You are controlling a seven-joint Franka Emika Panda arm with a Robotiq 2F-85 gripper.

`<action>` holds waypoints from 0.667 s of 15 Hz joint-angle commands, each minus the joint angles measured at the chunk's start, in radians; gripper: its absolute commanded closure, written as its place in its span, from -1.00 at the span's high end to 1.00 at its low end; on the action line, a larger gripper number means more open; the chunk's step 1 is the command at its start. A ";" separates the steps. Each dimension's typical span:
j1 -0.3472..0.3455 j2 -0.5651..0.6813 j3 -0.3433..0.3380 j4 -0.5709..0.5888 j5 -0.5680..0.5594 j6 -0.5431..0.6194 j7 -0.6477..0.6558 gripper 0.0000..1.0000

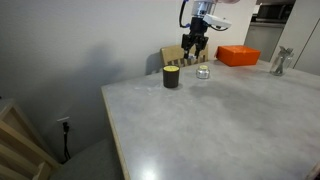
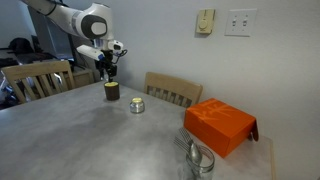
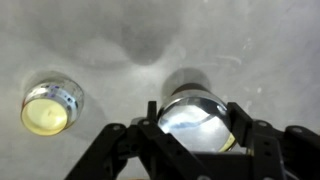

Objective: Remove the lid from the silver bottle and put it on the table

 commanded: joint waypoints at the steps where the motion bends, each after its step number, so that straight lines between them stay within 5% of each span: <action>1: 0.003 -0.037 0.005 -0.089 0.034 -0.050 -0.009 -0.12; 10: 0.047 0.097 -0.065 -0.089 0.014 0.053 0.164 -0.12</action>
